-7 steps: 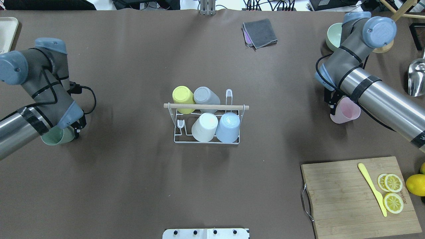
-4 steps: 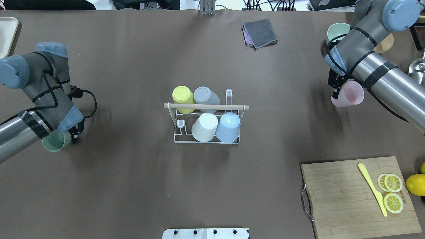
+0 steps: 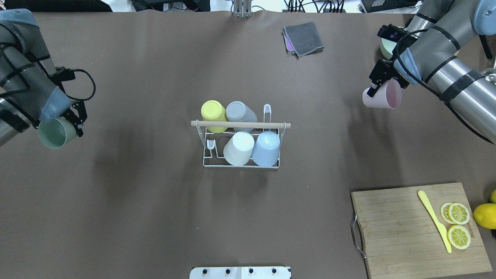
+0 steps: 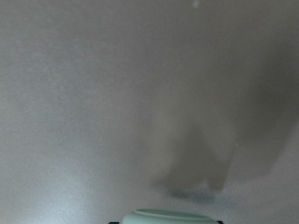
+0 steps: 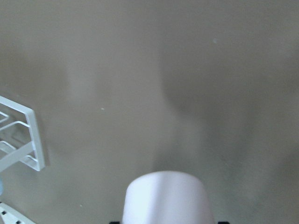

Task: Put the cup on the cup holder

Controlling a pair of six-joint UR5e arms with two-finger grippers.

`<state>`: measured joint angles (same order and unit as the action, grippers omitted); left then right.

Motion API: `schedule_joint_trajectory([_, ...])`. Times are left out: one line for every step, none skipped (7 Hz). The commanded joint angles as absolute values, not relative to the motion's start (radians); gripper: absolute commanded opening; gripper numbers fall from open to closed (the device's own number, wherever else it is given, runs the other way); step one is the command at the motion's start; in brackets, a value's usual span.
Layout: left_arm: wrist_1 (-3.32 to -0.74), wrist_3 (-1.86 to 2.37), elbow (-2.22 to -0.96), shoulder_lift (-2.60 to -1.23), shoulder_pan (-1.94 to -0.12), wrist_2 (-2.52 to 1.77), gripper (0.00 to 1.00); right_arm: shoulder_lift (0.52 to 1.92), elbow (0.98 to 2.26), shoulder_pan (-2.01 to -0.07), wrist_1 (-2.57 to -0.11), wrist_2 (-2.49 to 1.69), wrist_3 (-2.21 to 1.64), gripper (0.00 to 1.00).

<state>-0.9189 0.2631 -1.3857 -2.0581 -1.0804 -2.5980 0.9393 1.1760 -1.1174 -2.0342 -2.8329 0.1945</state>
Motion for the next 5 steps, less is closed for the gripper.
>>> schedule_joint_trajectory([-1.059,0.34,-1.393,-2.097,-1.231,-2.625,0.0,0.948,1.175,-1.138,-1.807,-2.974,0.195,0.36])
schedule_joint_trajectory([-1.26,0.5,-1.393,-2.098,-1.258,-2.616,0.0,0.951,1.175,-1.152,-1.717,-3.032,0.198,0.34])
schedule_joint_trajectory([-1.545,0.725,-1.39,-2.088,-1.259,-2.533,0.0,0.954,1.175,-1.173,-1.624,-3.099,0.212,0.34])
schedule_joint_trajectory([-1.779,0.906,-1.385,-2.085,-1.249,-2.382,0.0,0.966,1.175,-1.19,-1.553,-3.196,0.294,0.35])
schedule_joint_trajectory([-1.946,1.033,-1.393,-2.077,-1.235,-2.303,0.0,0.991,1.175,-1.206,-1.545,-3.361,0.452,0.35])
